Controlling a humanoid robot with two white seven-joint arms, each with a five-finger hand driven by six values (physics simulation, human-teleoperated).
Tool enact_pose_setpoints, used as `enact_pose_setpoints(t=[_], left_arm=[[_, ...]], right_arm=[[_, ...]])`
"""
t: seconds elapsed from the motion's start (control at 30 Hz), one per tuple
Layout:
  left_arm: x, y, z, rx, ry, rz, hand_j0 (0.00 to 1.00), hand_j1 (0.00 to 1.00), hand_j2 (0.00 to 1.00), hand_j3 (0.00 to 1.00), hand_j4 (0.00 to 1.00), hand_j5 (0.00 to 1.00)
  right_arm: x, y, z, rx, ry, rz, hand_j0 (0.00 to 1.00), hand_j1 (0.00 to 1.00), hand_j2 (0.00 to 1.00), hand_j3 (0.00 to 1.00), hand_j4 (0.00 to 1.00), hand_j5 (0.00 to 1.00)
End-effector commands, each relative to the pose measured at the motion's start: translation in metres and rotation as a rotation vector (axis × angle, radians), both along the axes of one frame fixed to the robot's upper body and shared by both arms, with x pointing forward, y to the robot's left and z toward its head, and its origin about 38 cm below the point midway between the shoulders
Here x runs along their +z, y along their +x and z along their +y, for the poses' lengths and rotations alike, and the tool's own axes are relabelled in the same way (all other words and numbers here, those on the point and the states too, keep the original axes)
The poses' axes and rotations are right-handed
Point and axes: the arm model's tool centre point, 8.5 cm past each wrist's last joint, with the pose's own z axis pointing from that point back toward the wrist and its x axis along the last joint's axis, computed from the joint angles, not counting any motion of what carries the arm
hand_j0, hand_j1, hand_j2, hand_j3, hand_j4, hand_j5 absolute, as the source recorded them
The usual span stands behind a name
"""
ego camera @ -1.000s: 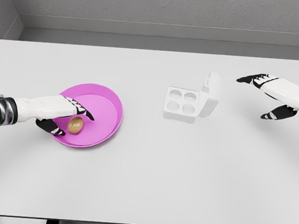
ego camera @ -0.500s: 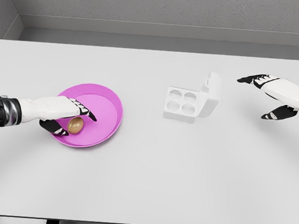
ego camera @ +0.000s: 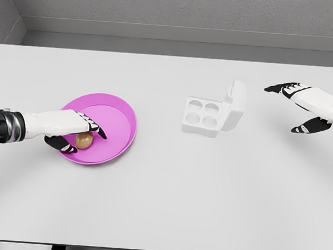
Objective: Pack egg into the box and close the box lid
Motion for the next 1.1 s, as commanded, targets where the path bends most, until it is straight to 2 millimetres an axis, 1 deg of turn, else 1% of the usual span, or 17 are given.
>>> enact_pose_setpoints(t=[0.0,0.07,0.1,0.47,0.53,0.63,0.73,0.83,0.93,1.07], left_arm=[[0.0,-0.0001,0.0002,0.001,-0.002,0.002,0.73,0.73,0.73,0.73,0.73,0.73],[-0.0001,-0.0001,-0.0004,0.001,-0.003,0.002,0.73,0.73,0.73,0.73,0.73,0.73],[-0.0001,-0.0001,-0.0004,0.001,-0.003,0.002,0.7,0.7,0.7,0.7,0.7,0.7],[-0.0045,0.0017,-0.0007,0.009,-0.01,0.011,0.69,0.69,0.69,0.69,0.69,0.69],[-0.0045,0.0017,-0.0007,0.009,-0.01,0.011,0.63,0.63,0.63,0.63,0.63,0.63],[-0.004,0.0019,-0.0005,0.01,-0.01,0.01,0.57,0.57,0.57,0.57,0.57,0.57],[-0.003,0.0025,-0.0004,0.01,-0.011,0.007,0.49,0.49,0.49,0.49,0.49,0.49],[-0.0019,0.0026,-0.0012,0.008,-0.011,0.004,0.48,0.48,0.48,0.48,0.48,0.48],[0.0005,0.0031,-0.0023,0.004,-0.012,-0.003,0.43,0.43,0.43,0.43,0.43,0.43],[0.0046,0.0047,-0.0013,0.008,-0.016,-0.013,0.4,0.4,0.4,0.4,0.4,0.4]], right_arm=[[0.0011,-0.0002,0.0001,0.001,0.004,-0.001,1.0,1.0,1.0,1.0,1.0,1.0],[0.0012,-0.0002,0.0002,0.002,0.005,-0.003,1.0,1.0,1.0,1.0,1.0,1.0],[0.0012,-0.0002,0.0003,0.002,0.006,-0.001,1.0,1.0,1.0,1.0,1.0,1.0],[0.002,-0.0003,0.0005,0.004,0.006,-0.004,1.0,1.0,1.0,1.0,1.0,1.0],[0.0016,-0.0003,0.0001,0.003,0.005,-0.003,1.0,1.0,1.0,1.0,1.0,1.0],[0.002,-0.0004,0.0006,0.006,0.006,-0.004,1.0,1.0,1.0,1.0,1.0,1.0],[0.0016,-0.0003,0.0002,0.004,0.005,-0.004,1.0,1.0,1.0,1.0,1.0,1.0],[0.0014,-0.0003,-0.0002,0.003,0.005,-0.003,1.0,1.0,1.0,1.0,1.0,1.0],[0.0014,-0.0003,-0.0002,0.003,0.005,-0.003,1.0,1.0,1.0,1.0,1.0,1.0],[0.0014,-0.0003,-0.0002,0.003,0.006,-0.003,1.0,1.0,1.0,1.0,1.0,1.0]])
